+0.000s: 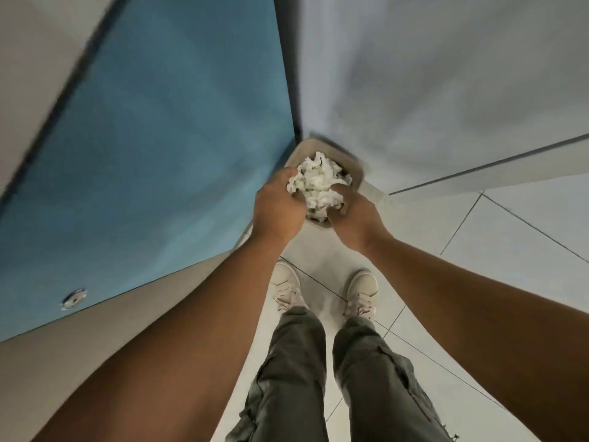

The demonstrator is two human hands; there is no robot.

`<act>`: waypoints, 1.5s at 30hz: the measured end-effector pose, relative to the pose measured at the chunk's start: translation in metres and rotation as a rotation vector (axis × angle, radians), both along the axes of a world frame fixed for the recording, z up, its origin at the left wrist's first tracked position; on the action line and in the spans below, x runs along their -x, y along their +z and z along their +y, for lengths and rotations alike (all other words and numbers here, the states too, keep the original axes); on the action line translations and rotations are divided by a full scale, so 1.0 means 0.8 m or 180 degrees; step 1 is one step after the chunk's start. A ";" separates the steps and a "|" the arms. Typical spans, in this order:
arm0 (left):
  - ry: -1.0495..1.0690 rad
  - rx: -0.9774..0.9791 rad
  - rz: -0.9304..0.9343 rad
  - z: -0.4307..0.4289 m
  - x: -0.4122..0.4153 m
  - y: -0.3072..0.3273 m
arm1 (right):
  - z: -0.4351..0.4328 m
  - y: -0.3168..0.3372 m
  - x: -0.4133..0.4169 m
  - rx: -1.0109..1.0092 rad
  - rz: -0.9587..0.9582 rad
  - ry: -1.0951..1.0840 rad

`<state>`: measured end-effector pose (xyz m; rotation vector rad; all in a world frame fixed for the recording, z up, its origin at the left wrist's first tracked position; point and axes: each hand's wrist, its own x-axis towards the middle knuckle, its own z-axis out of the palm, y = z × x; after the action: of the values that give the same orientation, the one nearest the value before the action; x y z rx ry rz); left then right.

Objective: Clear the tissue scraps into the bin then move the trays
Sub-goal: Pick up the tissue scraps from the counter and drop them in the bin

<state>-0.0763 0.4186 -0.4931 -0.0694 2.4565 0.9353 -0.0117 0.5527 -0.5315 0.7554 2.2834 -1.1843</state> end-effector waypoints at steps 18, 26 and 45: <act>0.0076 -0.0368 0.1842 -0.021 -0.058 0.438 | 0.015 0.455 -0.003 -0.0044 0.2225 0.0831; 0.0535 -0.0130 0.2297 -0.085 -0.031 0.516 | -0.033 0.543 0.057 0.0191 0.2707 0.1341; 0.0880 0.0066 0.2090 -0.303 0.188 0.513 | -0.223 0.568 0.377 -0.0341 0.2189 0.1470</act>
<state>-0.2264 0.1762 -0.0825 -0.1282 3.1183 1.1947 -0.3135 0.3742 -0.0768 -0.2087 2.8591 -1.2156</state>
